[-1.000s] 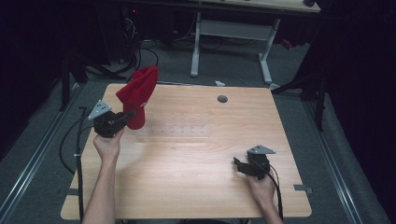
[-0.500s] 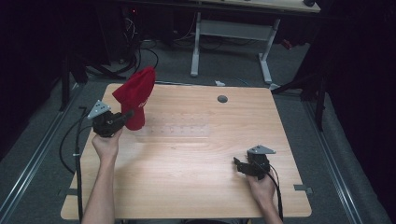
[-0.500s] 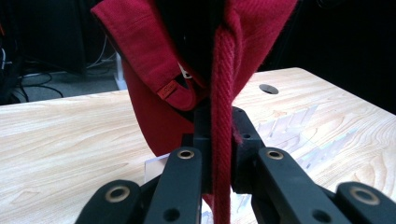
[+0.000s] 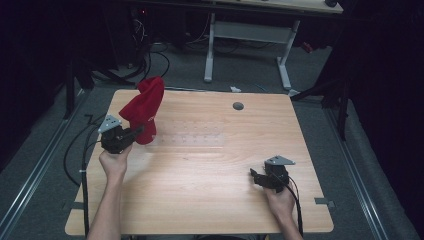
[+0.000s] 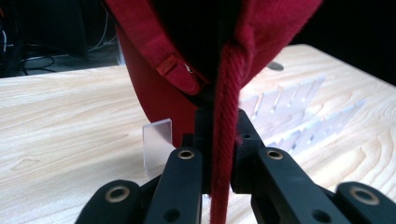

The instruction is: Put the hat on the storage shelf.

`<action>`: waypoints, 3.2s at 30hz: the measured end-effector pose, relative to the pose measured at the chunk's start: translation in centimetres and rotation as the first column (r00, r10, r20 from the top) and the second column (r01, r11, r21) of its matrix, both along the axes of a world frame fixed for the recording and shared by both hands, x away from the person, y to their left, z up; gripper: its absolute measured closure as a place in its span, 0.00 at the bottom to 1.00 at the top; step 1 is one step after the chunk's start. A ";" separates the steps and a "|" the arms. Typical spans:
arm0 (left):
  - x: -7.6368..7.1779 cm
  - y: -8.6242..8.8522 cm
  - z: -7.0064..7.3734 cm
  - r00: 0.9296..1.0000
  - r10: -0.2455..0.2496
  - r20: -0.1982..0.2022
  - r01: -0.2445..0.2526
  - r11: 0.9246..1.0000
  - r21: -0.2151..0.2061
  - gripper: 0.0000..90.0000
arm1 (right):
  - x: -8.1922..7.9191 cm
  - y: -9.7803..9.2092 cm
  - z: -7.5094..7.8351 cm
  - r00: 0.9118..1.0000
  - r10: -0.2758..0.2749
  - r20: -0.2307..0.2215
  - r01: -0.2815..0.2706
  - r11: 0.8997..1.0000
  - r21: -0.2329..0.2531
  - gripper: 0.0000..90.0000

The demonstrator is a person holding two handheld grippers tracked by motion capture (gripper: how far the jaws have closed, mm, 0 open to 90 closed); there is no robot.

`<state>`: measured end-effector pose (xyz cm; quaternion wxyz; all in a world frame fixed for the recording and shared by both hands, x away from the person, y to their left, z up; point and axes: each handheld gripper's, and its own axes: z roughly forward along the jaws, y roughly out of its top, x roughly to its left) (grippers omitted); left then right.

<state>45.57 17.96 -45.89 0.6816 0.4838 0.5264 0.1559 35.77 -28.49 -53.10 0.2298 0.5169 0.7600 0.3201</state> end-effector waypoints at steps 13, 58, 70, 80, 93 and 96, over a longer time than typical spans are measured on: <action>-1.0 -0.4 -1.0 0.996 0.024 -0.082 -0.021 0.999 0.044 0.84 | 0.0 0.0 0.0 1.000 0.003 -0.001 -0.003 1.000 0.002 0.38; -7.3 -0.9 -1.6 0.985 0.100 -0.138 -0.092 0.994 0.061 0.42 | 0.1 0.0 0.0 1.000 0.006 0.000 -0.006 1.000 0.001 0.38; -8.7 -2.0 -1.9 0.988 0.070 -0.136 -0.062 0.996 0.066 0.45 | 0.1 0.0 0.0 1.000 0.006 0.001 -0.006 1.000 0.000 0.38; -9.3 -3.8 -2.3 0.990 0.014 -0.137 -0.002 0.997 0.083 0.43 | 0.1 0.0 0.0 1.000 0.007 0.000 -0.007 1.000 0.000 0.38; -9.3 -6.0 -3.3 0.990 -0.019 -0.143 0.037 0.992 0.121 0.42 | 0.1 0.1 0.0 1.000 0.006 0.000 -0.006 1.000 0.001 0.38; -9.3 -6.5 -3.6 0.989 -0.021 -0.146 0.040 0.991 0.130 0.43 | 0.1 0.1 0.0 1.000 0.006 0.000 -0.006 1.000 0.001 0.38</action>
